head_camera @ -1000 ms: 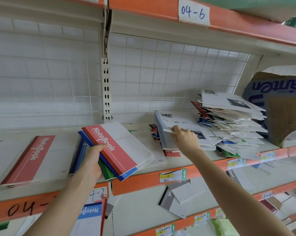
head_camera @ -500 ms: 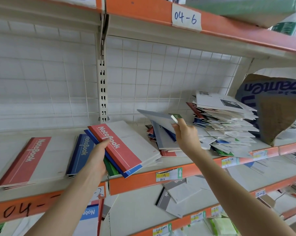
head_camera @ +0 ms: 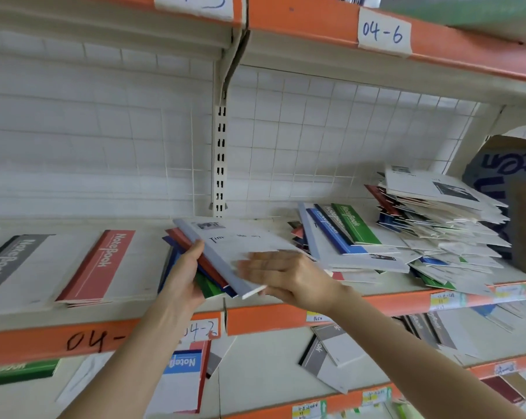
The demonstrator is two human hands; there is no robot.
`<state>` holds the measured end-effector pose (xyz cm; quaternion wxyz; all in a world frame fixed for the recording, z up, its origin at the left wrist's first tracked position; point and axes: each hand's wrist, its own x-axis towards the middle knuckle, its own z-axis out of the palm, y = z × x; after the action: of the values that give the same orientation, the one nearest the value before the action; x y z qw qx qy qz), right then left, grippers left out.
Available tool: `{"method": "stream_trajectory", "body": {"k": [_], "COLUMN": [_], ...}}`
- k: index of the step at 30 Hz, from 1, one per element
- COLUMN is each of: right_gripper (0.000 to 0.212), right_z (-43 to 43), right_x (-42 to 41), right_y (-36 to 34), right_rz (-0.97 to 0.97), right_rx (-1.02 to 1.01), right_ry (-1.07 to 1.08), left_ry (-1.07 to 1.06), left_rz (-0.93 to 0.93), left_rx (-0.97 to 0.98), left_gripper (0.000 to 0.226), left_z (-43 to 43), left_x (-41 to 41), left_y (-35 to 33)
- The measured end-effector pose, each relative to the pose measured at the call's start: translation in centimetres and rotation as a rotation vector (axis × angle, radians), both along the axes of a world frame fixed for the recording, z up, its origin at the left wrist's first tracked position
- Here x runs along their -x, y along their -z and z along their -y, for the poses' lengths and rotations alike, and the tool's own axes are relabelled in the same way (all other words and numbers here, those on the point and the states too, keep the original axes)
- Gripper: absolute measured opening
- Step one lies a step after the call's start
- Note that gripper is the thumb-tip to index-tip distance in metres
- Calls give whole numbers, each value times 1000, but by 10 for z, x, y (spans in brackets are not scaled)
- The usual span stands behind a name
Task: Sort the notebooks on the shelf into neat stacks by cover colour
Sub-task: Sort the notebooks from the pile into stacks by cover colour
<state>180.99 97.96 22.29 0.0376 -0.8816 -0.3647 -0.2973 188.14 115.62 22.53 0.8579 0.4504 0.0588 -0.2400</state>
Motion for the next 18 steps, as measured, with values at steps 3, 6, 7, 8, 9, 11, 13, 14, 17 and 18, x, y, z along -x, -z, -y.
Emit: {"method": "stream_trajectory", "body": {"k": [3,6,7,8,9,11,13,14,17,18], "right_gripper": [56,66,60,52,46,39,28,25,15,13], "right_z": [-10,-14,-15,-15,-18,-23,-28,-33,-55,-65], "right_x": [-7,-15,-20,-27,-34,-48,-63,-68,-79,-84], "right_y": [-4,-13,-16,-16,-17,-15,-9,-7,-9,-10], "right_rz": [-262,-639,-679,-687,-695,-818,-1123,-1279,-1465,-1436], "right_rx": [-75,-368,-415,-431,-440,-573,-983,-1152,-1305,-1335], "right_ry": [-43,154,310,489,644,816,719,641,464,420], "left_ry": [-17,-49,-65,-81,-98,-124,-151,-168,-248,-291], "left_rz": [20,0,6,10,12,9,20,25,32,25], "left_rx": [-59,-154,-177,-193,-205,-208,-208,-213,-235,-266], "left_gripper": [16,18,18,19,21,22,17,18,23,24], "left_z": [-15,-31,-38,-45,-53,-70,-89,-99,-126,-134], "left_x": [-2,-3,-4,-4,-6,-8,-7,-7,-14,-18], "left_y": [-3,-5,-4,-5,-3,-2,-1,-2,-3,-5]}}
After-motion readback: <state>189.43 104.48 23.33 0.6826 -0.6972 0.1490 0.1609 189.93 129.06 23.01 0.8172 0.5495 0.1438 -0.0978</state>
